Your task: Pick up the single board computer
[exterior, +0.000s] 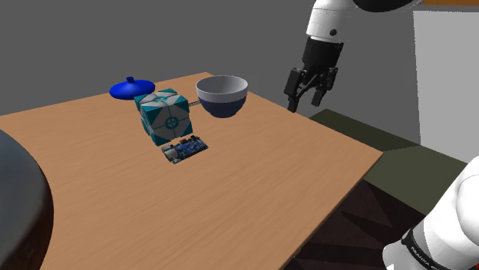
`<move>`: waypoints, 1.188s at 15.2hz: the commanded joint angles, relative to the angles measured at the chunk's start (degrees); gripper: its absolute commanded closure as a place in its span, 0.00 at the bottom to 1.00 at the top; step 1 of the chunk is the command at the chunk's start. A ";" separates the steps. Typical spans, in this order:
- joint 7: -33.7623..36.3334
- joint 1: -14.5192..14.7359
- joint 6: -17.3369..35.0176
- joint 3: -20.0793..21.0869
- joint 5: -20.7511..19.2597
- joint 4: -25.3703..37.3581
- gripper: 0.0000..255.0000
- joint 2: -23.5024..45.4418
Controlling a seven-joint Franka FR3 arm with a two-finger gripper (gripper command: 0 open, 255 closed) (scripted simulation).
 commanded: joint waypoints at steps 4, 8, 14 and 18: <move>4.91 1.46 0.82 5.35 -0.35 7.99 0.00 8.84; 9.08 2.48 0.77 9.43 -1.98 15.14 0.00 16.23; 16.04 4.79 -0.84 15.04 -6.94 27.95 0.00 28.74; 20.85 7.81 -3.42 17.90 -11.86 38.38 0.00 38.30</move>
